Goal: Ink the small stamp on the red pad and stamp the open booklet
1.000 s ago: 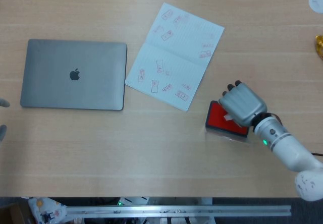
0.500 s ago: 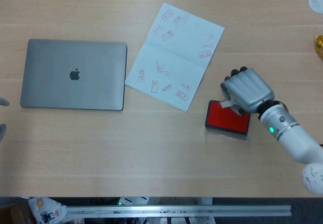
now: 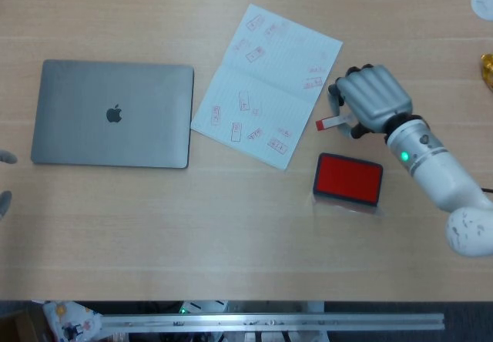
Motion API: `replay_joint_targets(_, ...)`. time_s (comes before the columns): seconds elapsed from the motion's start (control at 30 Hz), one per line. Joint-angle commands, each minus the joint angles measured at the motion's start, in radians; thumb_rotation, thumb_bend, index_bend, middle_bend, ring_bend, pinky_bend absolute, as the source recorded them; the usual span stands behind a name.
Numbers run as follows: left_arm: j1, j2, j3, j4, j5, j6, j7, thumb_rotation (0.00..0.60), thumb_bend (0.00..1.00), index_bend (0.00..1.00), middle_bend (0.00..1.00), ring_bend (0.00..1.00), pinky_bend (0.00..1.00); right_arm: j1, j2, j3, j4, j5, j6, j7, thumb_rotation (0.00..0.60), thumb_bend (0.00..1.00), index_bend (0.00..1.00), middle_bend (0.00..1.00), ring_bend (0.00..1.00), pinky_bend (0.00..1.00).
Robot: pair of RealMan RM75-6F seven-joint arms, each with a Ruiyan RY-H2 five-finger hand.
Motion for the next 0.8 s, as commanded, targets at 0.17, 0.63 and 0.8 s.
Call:
replay_joint_targets(0.17,0.002,0.003,0.001,0.002,-0.002,-0.001,-0.004,0.6,0.3,0.35,0.34,0.3,0.31,0.089,-0.081,0.015,0.073,0.108,0.014,-0.063,0.6,0.45,0.73,0.49,0.3,0.32)
replay_joint_targets(0.63,0.006,0.01,0.006,0.015,-0.004,-0.005,-0.022,0.6,0.3,0.35,0.34,0.3,0.31,0.2,-0.218,0.003,0.219,0.26,0.02,-0.167,0.6,0.46,0.74,0.49,0.3,0.32)
replay_joint_targets(0.8,0.005,0.012,0.006,0.015,-0.003,-0.007,-0.024,0.6,0.3,0.35,0.34,0.3,0.31,0.225,-0.271,0.0,0.28,0.29,0.026,-0.193,0.6,0.46,0.74,0.49,0.3,0.32)
